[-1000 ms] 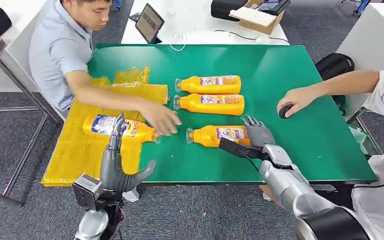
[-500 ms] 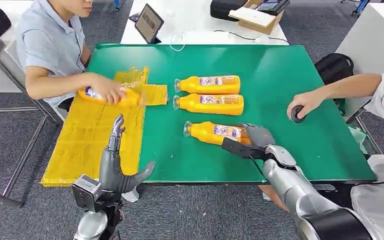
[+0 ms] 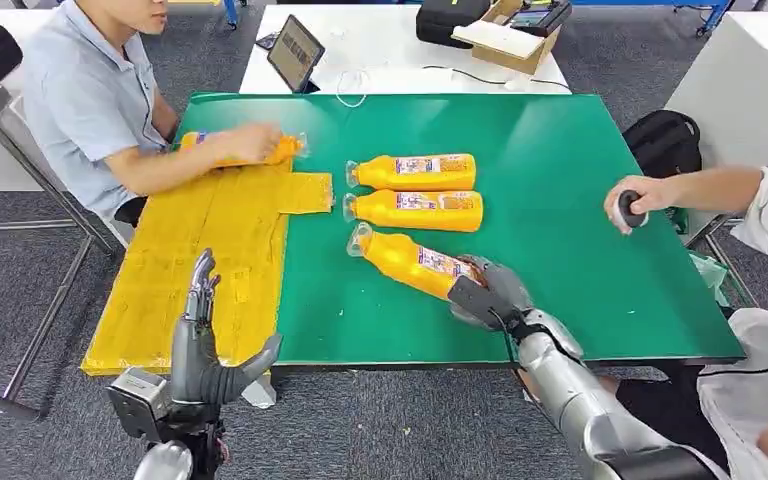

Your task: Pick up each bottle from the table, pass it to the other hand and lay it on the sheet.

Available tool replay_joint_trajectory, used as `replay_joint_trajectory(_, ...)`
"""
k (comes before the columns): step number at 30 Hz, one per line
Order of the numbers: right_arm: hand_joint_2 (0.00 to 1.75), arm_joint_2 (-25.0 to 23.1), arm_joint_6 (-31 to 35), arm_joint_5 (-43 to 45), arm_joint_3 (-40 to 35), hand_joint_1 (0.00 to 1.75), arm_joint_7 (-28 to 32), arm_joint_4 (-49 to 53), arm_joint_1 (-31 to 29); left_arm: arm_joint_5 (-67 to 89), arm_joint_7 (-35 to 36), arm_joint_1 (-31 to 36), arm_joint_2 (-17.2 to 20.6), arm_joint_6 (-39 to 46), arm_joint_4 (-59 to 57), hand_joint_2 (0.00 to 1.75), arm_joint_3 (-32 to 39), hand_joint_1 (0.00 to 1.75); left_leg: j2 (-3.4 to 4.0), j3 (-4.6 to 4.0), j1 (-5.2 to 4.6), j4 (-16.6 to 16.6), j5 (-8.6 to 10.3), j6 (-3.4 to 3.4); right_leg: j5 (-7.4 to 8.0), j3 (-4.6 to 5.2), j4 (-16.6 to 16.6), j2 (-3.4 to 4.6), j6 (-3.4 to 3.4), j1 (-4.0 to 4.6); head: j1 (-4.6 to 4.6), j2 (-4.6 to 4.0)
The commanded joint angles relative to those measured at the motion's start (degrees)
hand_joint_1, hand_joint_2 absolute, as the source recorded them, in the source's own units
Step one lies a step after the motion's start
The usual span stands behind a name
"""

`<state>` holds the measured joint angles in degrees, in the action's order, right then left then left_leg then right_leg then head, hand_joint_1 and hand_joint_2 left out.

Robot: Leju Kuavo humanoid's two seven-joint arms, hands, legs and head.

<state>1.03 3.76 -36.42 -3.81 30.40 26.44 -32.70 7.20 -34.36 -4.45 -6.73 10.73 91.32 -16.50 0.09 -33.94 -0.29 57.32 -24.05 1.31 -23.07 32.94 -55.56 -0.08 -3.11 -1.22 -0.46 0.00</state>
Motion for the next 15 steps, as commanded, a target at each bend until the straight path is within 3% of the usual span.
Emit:
replay_joint_trajectory(1,1.75,-3.76,0.62,10.65,3.48,1.75,3.47,8.24,5.69,-4.42,3.90,1.25,-2.33,-0.54,-4.97,1.75,3.97,0.00,-0.05,-0.01,0.13,-0.03,-0.01,-0.12,0.00,-0.04,0.08,-0.04,0.18,0.14,0.02,0.00)
replay_joint_trajectory(4,1.75,-5.42,1.45,14.28,2.41,1.75,4.11,18.99,10.19,-3.83,9.69,1.47,-3.17,-0.33,-11.75,1.75,0.90,0.00,-0.06,-0.06,0.07,-0.05,0.01,-0.11,0.00,0.00,0.05,-0.06,0.15,0.08,-0.02,0.00)
replay_joint_trajectory(11,1.75,-5.89,1.12,16.44,-0.16,1.75,4.38,22.76,11.59,-5.93,9.51,0.75,-2.66,-2.12,-11.85,1.75,-1.18,0.00,0.00,-0.44,0.06,0.03,-0.04,-0.07,-0.08,0.28,-0.04,0.01,0.13,0.07,-0.04,0.00)
replay_joint_trajectory(15,1.75,-8.18,1.87,18.52,-5.63,1.75,5.14,29.57,13.50,-10.02,8.69,1.66,-2.42,-6.92,-12.70,1.75,-3.88,0.00,-0.06,-0.61,0.05,0.05,-0.06,-0.06,-0.12,0.40,-0.04,-0.01,0.09,0.06,-0.02,0.00)
